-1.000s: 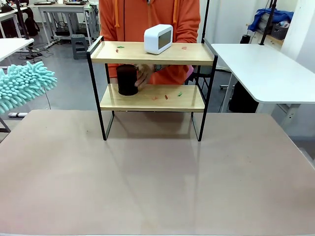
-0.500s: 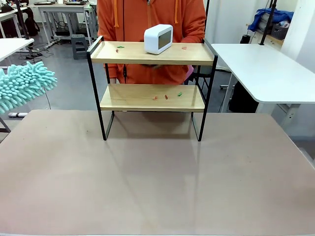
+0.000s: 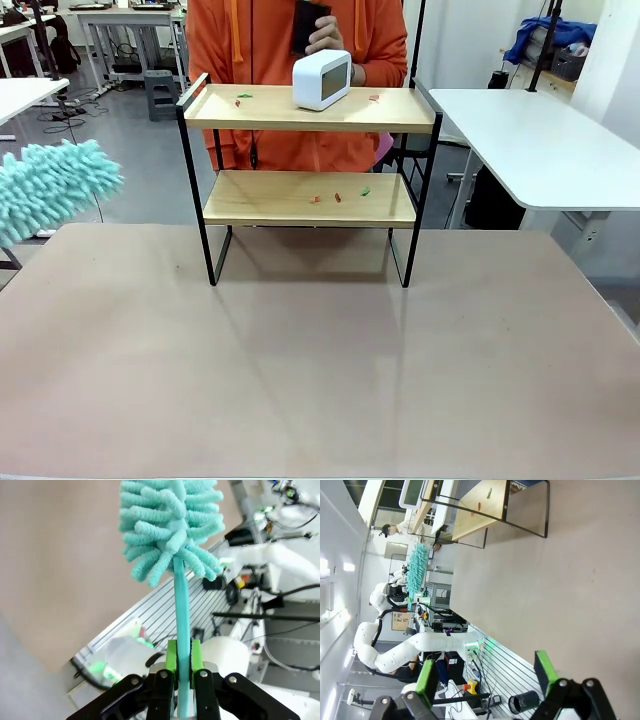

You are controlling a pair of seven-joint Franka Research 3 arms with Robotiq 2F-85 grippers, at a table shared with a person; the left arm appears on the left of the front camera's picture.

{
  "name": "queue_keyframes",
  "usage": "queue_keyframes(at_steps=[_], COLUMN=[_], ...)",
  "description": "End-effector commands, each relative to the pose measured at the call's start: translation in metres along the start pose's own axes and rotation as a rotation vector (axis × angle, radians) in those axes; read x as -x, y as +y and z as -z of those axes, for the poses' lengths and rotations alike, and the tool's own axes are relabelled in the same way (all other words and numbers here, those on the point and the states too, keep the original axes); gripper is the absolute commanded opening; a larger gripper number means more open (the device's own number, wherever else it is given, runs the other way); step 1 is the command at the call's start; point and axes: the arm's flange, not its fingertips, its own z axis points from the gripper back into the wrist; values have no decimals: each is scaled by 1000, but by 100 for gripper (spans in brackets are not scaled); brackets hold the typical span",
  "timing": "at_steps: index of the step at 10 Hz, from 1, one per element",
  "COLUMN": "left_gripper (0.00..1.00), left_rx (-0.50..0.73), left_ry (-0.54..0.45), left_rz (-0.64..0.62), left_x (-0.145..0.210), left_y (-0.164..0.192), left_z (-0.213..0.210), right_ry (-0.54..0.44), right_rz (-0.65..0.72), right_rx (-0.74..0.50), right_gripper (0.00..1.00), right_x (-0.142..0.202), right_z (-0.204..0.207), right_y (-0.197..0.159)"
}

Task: Clean the shelf.
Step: Clean the specific tier of the Shelf with the Duster once objects are removed.

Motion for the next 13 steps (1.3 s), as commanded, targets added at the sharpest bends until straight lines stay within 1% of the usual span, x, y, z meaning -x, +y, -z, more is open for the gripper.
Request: queue_keyframes(at_steps=[1, 2, 3, 5, 6, 7, 8, 9, 10, 11, 12, 13], left_gripper=[12, 12, 12, 12, 12, 12, 12, 12, 12, 12, 12, 12], left_rx=[-161, -160, -194, -177, -183, -182, -240, -204, -178, -148, -156, -185], left_ry=[147, 216, 236, 325, 311, 314, 266, 277, 189, 135, 143, 219], left_rz=[115, 203, 240, 344, 338, 296, 224, 151, 66, -17, -63, 58], left_x=[3, 2, -2, -27, -43, -60, -78, -93, -109, -121, -126, -111], left_y=[-38, -59, -72, -114, -134, -151, -165, -174, -181, -184, -178, -180], left_z=[15, 26, 35, 78, 103, 129, 158, 178, 191, 198, 197, 196], right_ry=[-12, -12, -12, -12, -12, -12, -12, -12, -12, -12, -12, -12], right_rz=[-28, -28, -28, -28, -28, -28, -28, -28, -28, -28, -28, -28], right_rx=[-17, -17, -17, -17, -17, -17, -17, -17, -17, -17, -17, -17], right_gripper=[100, 100, 100, 100, 100, 100, 100, 100, 100, 100, 100, 100], right_x=[-2, -2, -2, -2, -2, -2, -2, -2, -2, -2, -2, -2], right_z=[1, 1, 1, 1, 1, 1, 1, 1, 1, 1, 1, 1], right_y=[1, 1, 1, 1, 1, 1, 1, 1, 1, 1, 1, 1])
